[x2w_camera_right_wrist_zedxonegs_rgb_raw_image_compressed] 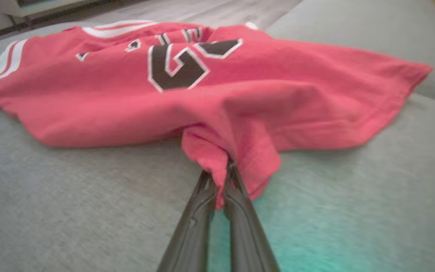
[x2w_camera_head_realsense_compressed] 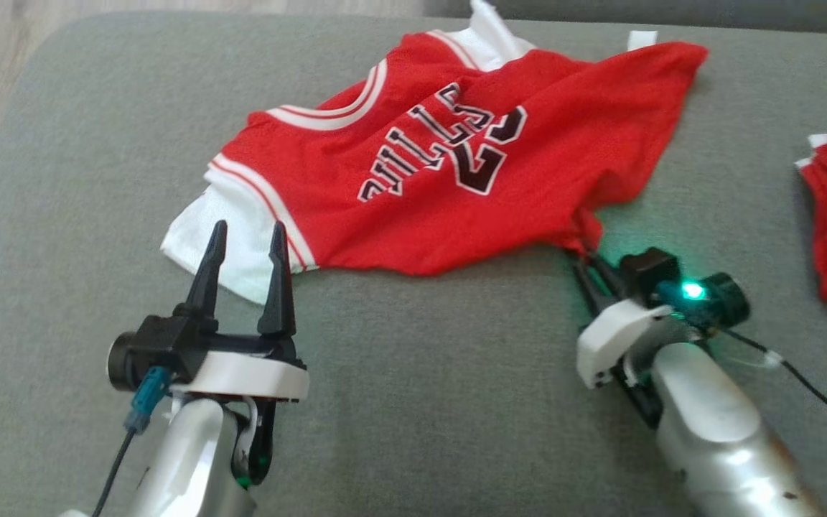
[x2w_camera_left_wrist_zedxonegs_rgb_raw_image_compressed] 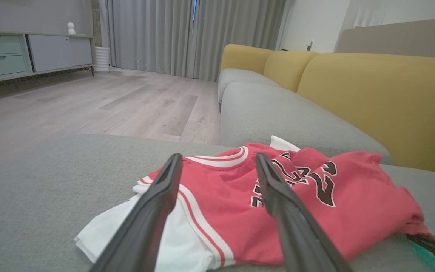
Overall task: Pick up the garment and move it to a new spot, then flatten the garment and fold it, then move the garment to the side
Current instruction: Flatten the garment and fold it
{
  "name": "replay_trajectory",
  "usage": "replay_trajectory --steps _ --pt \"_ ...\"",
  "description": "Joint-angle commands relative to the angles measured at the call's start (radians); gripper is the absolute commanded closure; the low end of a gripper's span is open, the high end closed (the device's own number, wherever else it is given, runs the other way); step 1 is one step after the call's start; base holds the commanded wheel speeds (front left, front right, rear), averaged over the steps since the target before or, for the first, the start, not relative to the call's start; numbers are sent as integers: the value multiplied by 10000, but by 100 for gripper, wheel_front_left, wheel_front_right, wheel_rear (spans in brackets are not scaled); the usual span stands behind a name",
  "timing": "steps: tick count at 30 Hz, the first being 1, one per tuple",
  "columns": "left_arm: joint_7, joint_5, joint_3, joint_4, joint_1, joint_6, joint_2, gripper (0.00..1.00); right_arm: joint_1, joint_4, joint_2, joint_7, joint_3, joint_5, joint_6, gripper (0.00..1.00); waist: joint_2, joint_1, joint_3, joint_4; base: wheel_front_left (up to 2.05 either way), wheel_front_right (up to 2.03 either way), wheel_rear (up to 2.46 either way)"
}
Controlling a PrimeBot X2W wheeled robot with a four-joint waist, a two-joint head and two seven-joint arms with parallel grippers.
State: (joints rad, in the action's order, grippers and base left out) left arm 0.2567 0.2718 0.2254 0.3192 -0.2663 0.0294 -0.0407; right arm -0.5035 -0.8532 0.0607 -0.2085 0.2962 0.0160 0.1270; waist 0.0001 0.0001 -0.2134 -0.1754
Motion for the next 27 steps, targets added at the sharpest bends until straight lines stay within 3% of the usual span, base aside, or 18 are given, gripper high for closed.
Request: replay_trajectory --steps 1,10,19,20,22,23,24,25,27 --pt "51 -91 -374 -285 -268 -35 -95 0 15 335 75 -189 -109 -123 37 100 -1 -1 206 258 0 0 0" --pt "51 -214 -596 -361 -74 -12 -95 0 900 1589 1292 -28 -1532 -32 37 100 -1 -1 675 950 0 0 0" --pt "51 -210 -601 -358 49 -15 -95 0 1518 2759 1747 1148 -2071 432 37 100 -1 -1 874 1129 0 0 0" --pt "51 -210 -597 -358 52 -17 -95 0 1577 2856 1710 1250 -2242 566 37 72 -1 -1 881 1137 0 0 0" --pt "51 -211 -598 -358 51 -18 -95 0 1636 2958 1660 1340 -2455 727 37 67 -1 -1 885 1145 0 0 0" --pt "51 -215 -602 -359 49 -16 -95 0 1702 3055 1583 1417 -2675 880 37 60 -1 -1 889 1154 0 0 0" --pt "51 -218 -611 -359 48 -14 -95 0 1774 3159 1473 1466 -2951 1022 37 24 -1 -1 899 1165 0 0 0" --pt "51 -221 -613 -353 54 -6 -95 0 1930 3450 1134 1295 -3546 1174 37 0 -1 -1 931 1168 0 0 0" --pt "51 -223 -633 -352 78 -3 -95 0 2109 3764 721 951 -3951 1099 37 0 -1 -1 971 1190 0 0 0"
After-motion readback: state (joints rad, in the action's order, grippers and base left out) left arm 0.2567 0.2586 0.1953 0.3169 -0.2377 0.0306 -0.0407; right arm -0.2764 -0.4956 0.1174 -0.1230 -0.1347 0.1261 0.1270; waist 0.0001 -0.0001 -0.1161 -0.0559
